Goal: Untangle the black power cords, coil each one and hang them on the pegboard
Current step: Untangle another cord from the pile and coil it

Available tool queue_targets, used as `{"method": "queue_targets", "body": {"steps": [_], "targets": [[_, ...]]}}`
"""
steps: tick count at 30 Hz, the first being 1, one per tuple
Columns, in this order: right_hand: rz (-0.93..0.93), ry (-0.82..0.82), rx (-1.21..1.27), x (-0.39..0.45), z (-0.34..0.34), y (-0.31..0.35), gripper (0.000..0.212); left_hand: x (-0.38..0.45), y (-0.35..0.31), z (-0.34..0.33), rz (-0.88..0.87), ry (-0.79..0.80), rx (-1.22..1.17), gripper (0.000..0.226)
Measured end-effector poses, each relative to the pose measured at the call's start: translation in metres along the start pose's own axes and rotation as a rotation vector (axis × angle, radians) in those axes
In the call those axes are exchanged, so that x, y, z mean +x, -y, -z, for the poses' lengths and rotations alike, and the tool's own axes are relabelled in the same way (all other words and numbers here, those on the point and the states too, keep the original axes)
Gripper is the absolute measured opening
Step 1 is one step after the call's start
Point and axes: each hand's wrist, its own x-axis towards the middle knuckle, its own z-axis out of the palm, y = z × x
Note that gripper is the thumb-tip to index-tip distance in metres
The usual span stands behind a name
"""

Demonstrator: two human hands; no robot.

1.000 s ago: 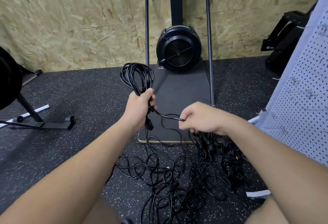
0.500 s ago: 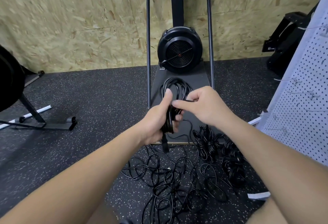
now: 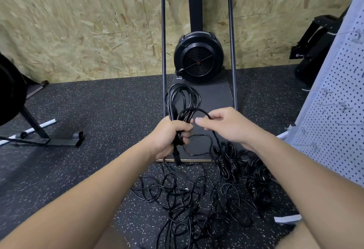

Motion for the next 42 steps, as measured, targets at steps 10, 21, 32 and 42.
{"method": "queue_targets", "body": {"steps": [10, 21, 32, 42], "targets": [[0.073, -0.069, -0.129, 0.008, 0.005, -0.015, 0.021, 0.005, -0.012, 0.022, -0.135, -0.121, -0.008, 0.021], [0.273, -0.331, 0.122, -0.004, -0.011, 0.033, 0.021, -0.010, 0.006, -0.008, 0.012, 0.180, 0.236, 0.023], [0.449, -0.584, -0.397, 0.007, -0.018, 0.022, 0.025, -0.009, 0.015, -0.025, -0.079, 0.111, 0.207, 0.017], [-0.025, 0.098, 0.085, 0.017, -0.038, -0.014, 0.026, 0.005, -0.011, -0.009, -0.232, -0.083, -0.006, 0.029]]}}
